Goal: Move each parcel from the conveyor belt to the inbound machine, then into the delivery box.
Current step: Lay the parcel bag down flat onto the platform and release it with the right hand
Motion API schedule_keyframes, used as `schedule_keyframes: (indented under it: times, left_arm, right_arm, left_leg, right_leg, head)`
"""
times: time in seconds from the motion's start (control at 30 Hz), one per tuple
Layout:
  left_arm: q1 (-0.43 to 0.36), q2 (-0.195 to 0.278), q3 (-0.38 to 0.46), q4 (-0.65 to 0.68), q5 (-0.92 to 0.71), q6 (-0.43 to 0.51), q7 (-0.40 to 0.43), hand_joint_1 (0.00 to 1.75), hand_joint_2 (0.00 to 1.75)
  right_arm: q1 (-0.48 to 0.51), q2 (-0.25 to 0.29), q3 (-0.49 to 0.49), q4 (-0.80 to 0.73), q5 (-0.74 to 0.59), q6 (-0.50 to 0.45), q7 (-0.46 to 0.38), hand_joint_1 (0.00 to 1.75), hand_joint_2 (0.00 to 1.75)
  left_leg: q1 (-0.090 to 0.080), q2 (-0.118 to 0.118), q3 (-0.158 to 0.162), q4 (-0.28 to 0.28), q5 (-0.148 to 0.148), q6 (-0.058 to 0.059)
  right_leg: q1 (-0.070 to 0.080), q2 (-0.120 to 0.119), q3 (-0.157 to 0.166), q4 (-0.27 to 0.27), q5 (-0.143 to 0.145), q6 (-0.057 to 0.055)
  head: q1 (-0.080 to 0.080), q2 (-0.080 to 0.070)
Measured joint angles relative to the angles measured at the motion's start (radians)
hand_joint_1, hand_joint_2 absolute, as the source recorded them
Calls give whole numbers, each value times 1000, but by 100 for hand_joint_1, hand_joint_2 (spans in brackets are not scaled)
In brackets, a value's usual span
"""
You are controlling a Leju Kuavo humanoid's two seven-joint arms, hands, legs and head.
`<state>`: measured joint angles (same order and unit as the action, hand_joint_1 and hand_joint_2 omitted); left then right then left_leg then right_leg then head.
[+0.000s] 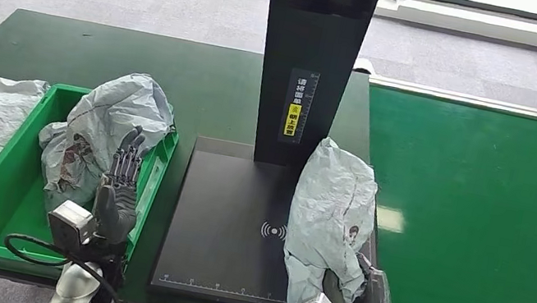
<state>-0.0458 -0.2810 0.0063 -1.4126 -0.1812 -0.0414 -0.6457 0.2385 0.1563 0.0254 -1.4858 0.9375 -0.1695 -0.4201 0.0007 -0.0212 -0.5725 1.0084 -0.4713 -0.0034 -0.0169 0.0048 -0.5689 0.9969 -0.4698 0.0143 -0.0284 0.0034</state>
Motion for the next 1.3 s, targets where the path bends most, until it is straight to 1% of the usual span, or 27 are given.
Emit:
schedule_keyframes:
  times: [0.1, 0.13, 0.23, 0.27, 0.53, 0.73, 0.93, 1.07, 1.2, 1.3]
  left_arm:
    - [-12, -6, -1, 16, 0, -5, 2, 0, 0]
    - [-15, -7, -2, 19, 0, -5, 2, 0, 0]
    - [-21, -10, -4, 28, 0, -7, 3, 0, 0]
    - [-22, -11, -4, 30, 0, -8, 3, 0, 0]
    - [-20, -11, -12, 35, 0, -1, 4, 0, 0]
    - [-11, -12, -22, 36, 1, 11, 10, 0, 0]
    - [-10, -12, -29, 38, 2, 28, 21, 0, 0]
    - [-6, -14, -30, 36, -15, 72, 46, 0, 0]
    - [19, -17, -39, 19, -40, 117, 88, 0, 0]
    - [37, -19, -53, 6, -53, 120, 99, 0, 0]
  right_arm:
    - [7, 0, 5, 1, -32, 14, -8, 175, 175]
    - [7, 0, 5, 2, -41, 18, -11, 148, 175]
    - [6, 1, 5, 8, -65, 23, -19, 17, 175]
    - [5, 1, 5, 11, -71, 23, -22, 0, 175]
    - [2, 25, 5, 20, -90, -1, -36, 0, 175]
    - [22, 40, 5, -29, -125, -7, -56, 0, 175]
    - [23, 42, 5, -46, -161, -13, -70, 0, 175]
    - [25, 49, 5, -59, -175, -15, -84, 0, 175]
    - [33, 55, 5, -89, -183, -16, -99, 0, 175]
    - [43, 56, 5, -121, -192, -16, -110, 0, 175]
  left_leg:
    - [0, 0, 0, 0, 1, 0]
    - [0, 0, 1, 0, 1, 0]
    - [0, 0, 1, 0, 2, 1]
    - [0, 0, 1, 0, 3, 1]
    - [0, 0, 2, 0, 4, 1]
    - [0, 0, 2, 0, 4, 1]
    - [0, 1, 2, 0, 4, 1]
    - [0, 1, 2, 0, 4, 1]
    - [0, 2, 1, 0, 4, 1]
    - [0, 1, 1, 0, 3, 1]
  right_leg:
    - [0, 0, 0, 0, 0, 0]
    - [0, 0, 0, 0, 1, 0]
    - [0, 0, 1, 0, 1, 1]
    - [0, 0, 1, 0, 2, 1]
    - [0, 0, 3, 0, 3, 1]
    - [0, 0, 3, 0, 3, 1]
    - [0, 0, 2, 0, 3, 1]
    - [0, 1, 2, 0, 3, 1]
    - [0, 2, 1, 0, 3, 1]
    - [0, 2, 0, 0, 3, 1]
  head:
    - [0, 0]
    - [0, 0]
    - [0, 0]
    - [0, 0]
    - [0, 0]
    - [0, 0]
    - [0, 0]
    - [0, 0]
    - [0, 0]
    - [0, 0]
